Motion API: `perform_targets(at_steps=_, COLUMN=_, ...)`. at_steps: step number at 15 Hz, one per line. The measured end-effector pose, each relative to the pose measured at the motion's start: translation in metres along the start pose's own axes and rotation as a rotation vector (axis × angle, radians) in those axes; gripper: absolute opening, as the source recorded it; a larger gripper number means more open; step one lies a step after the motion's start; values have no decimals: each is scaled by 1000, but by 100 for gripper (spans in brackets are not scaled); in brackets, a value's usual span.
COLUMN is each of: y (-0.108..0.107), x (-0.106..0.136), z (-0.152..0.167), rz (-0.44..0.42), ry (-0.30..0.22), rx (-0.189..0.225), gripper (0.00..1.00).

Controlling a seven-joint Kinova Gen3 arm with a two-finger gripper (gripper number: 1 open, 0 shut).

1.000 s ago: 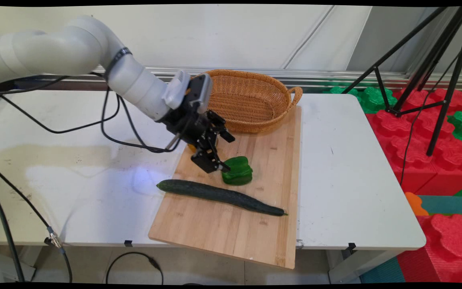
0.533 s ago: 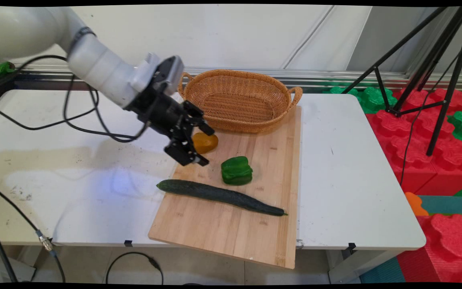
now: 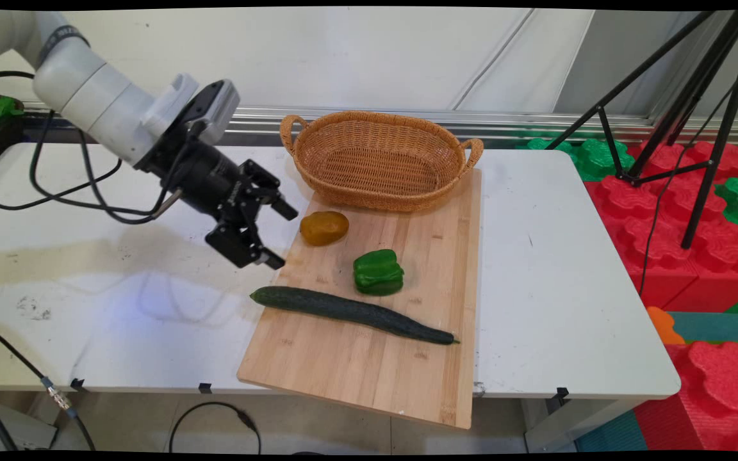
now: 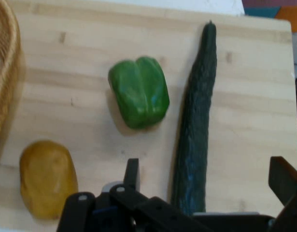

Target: Pick up the cucumber from the cutting board

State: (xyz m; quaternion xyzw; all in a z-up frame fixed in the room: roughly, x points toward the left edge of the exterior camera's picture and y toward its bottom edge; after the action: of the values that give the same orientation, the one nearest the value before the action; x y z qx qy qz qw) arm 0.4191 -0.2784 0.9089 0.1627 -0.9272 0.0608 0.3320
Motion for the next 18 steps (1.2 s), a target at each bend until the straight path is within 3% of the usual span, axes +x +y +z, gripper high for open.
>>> perform_targets(at_steps=5, y=7, x=-23, z=9, rz=-15, ry=-54, rx=-8, gripper=100)
perform_targets(at_steps=10, y=13, x=-42, z=44, rz=-24, ry=-111, rx=-16, gripper=100)
perform_targets(at_steps=18, y=13, x=-53, z=88, rz=-4, ry=-150, rx=-12, gripper=100)
